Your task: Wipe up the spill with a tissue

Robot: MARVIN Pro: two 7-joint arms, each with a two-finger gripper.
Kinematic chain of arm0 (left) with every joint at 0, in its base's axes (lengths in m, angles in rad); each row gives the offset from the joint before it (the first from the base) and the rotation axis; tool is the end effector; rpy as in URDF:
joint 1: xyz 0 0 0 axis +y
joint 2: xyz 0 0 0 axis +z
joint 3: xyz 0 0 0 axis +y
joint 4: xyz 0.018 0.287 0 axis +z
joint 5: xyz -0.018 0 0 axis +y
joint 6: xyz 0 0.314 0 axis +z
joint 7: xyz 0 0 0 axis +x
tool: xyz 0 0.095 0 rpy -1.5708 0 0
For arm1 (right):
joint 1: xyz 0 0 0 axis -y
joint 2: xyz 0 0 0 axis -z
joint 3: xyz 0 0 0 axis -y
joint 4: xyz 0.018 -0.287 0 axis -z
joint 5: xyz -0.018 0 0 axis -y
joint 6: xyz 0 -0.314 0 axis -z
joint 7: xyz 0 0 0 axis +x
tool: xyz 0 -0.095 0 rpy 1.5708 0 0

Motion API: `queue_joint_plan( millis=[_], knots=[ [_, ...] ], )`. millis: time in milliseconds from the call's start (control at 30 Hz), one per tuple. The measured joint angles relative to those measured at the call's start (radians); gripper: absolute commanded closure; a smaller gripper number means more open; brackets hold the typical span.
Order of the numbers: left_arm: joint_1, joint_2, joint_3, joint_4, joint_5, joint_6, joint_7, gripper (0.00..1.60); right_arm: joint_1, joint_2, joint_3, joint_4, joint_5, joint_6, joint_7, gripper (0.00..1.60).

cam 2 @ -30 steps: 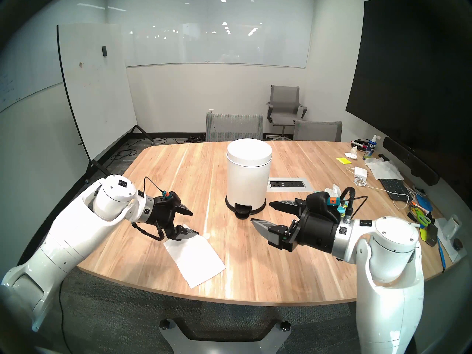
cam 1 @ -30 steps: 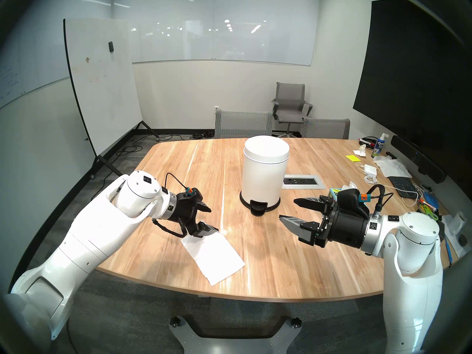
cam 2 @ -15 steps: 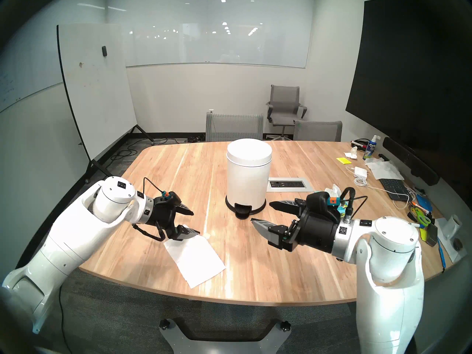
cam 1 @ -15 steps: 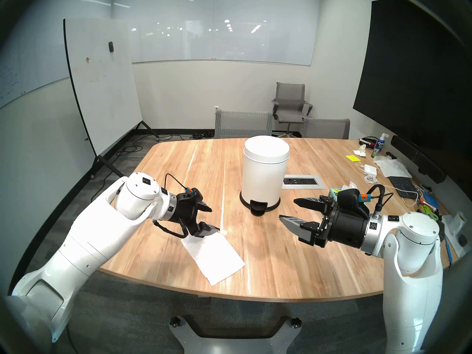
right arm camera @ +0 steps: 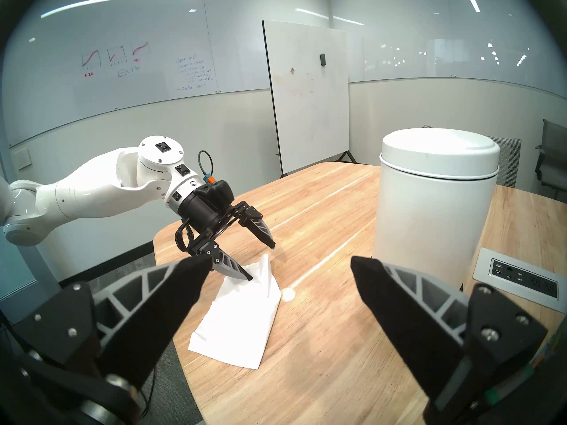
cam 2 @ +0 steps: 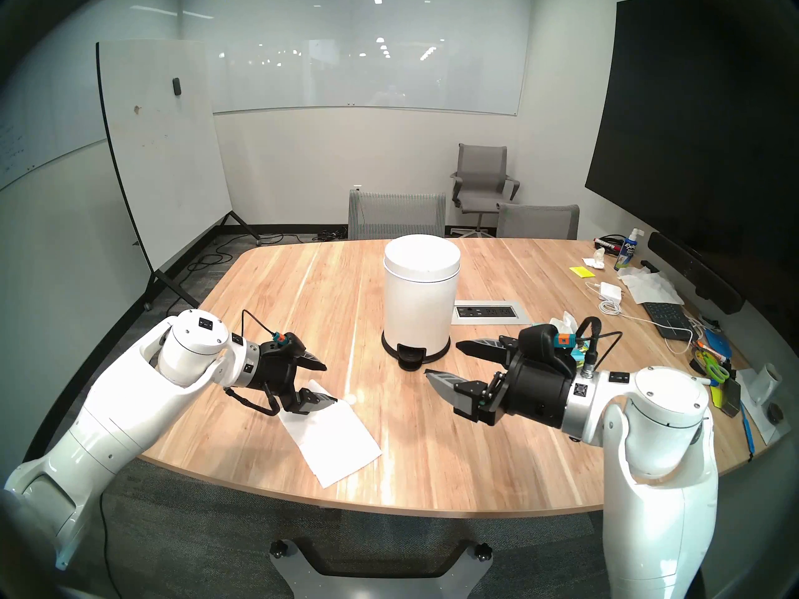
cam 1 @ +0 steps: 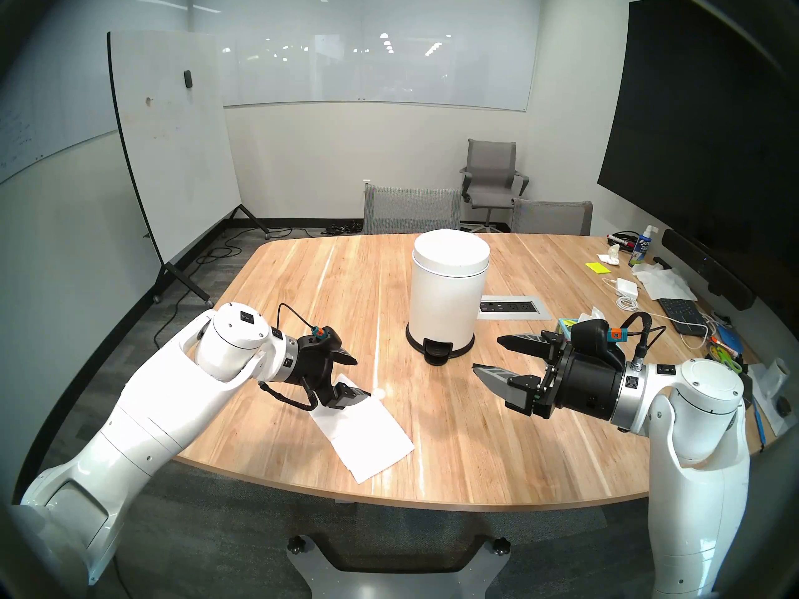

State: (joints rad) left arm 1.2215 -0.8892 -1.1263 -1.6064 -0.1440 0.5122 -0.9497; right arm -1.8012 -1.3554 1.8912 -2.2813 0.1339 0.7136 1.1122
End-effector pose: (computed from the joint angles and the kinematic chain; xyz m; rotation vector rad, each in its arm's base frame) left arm 0.4237 0.0103 -0.2586 2.1124 -1.4143 1.0130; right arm 0.2874 -0.0299 -0.1523 -1.9027 -0.8244 -1.4613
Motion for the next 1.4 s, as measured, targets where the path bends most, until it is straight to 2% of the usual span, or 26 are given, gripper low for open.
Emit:
queue_joint_plan(
  millis=[767, 1400],
  knots=[
    [0.016, -0.022, 0.019, 0.075, 0.003, -0.094, 0.041, 0.00, 0.000, 0.000, 0.000, 0.000, 0.000, 0.000, 0.000, 0.00],
    [0.018, -0.025, 0.045, 0.094, 0.003, -0.115, 0.035, 0.00, 0.000, 0.000, 0.000, 0.000, 0.000, 0.000, 0.000, 0.00]
  ],
)
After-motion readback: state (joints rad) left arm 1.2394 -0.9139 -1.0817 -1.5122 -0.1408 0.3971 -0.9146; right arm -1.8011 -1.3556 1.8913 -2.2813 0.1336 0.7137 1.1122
